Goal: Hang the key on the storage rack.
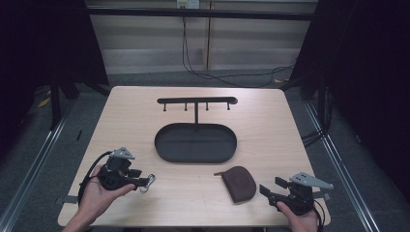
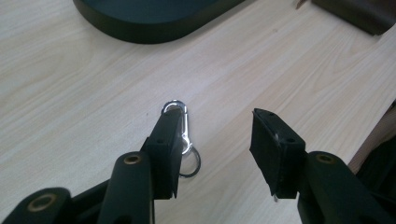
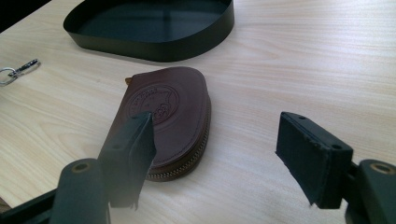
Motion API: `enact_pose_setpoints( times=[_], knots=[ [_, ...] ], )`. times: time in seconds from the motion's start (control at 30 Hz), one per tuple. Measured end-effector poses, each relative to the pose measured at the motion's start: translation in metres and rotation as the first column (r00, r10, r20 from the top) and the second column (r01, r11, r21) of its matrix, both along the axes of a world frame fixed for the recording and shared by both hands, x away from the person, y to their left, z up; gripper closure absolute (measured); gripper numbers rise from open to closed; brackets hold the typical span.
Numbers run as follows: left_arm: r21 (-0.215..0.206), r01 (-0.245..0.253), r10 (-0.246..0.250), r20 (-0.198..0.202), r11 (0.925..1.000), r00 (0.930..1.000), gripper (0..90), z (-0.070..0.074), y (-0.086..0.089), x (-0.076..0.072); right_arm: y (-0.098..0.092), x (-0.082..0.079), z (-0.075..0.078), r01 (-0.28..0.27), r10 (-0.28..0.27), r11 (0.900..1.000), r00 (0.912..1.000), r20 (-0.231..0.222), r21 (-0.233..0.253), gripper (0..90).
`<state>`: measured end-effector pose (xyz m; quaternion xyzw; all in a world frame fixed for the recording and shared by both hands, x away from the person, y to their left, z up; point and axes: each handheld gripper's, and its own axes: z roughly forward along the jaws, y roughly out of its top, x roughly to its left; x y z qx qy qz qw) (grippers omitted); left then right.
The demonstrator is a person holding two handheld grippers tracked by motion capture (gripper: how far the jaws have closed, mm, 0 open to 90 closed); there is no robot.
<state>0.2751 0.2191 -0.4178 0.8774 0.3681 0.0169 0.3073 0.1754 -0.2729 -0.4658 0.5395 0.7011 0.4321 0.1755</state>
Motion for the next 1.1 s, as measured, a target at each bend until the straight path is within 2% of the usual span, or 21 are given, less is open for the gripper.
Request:
enact_pose_setpoints(
  times=[0.13, 0.23, 0.4, 0.67, 0.87, 1.0, 1.07, 1.1],
  knots=[
    [0.026, -0.002, 0.002, -0.021, 0.9997, 0.9998, 54.1, -0.002, -0.002, 0.005, 0.0, 0.001, 0.0, -0.002, 0.002, 1.0, 1.0, -0.006, 0.0, 27.8],
    [0.07, -0.011, 0.013, -0.028, 0.9975, 0.9995, 55.6, -0.005, -0.005, 0.01, 0.001, 0.001, -0.001, -0.005, 0.005, 1.0, 1.0, -0.006, -0.002, 27.9],
    [0.105, -0.011, 0.016, -0.052, 0.9944, 0.9985, 55.7, -0.008, -0.007, 0.016, 0.001, 0.001, -0.001, -0.006, 0.006, 1.0, 0.9999, -0.009, 0.0, 27.8],
    [0.123, 0.02, -0.011, -0.076, 0.9922, 0.997, 54.6, -0.007, -0.014, 0.023, 0.002, 0.001, -0.001, -0.007, 0.007, 1.0, 0.9999, -0.013, -0.006, 27.8],
    [0.168, 0.05, -0.028, -0.128, 0.9845, 0.9914, 51.1, -0.01, -0.019, 0.031, 0.002, 0.001, -0.001, -0.013, 0.013, 1.0, 0.9998, -0.015, -0.006, 27.8],
    [0.184, 0.045, -0.018, -0.144, 0.9819, 0.9894, 49.8, -0.012, -0.022, 0.037, 0.003, 0.001, -0.001, -0.016, 0.015, 1.0, 0.9997, -0.018, -0.008, 27.8],
    [0.186, 0.043, -0.012, -0.161, 0.9817, 0.9868, 49.1, -0.013, -0.024, 0.039, 0.003, 0.001, -0.001, -0.015, 0.015, 1.0, 0.9997, -0.017, -0.006, 27.8],
    [0.197, 0.053, -0.018, -0.175, 0.979, 0.9844, 48.6, -0.015, -0.024, 0.041, 0.002, 0.001, -0.001, -0.015, 0.015, 1.0, 0.9997, -0.018, -0.007, 27.8]
  ],
)
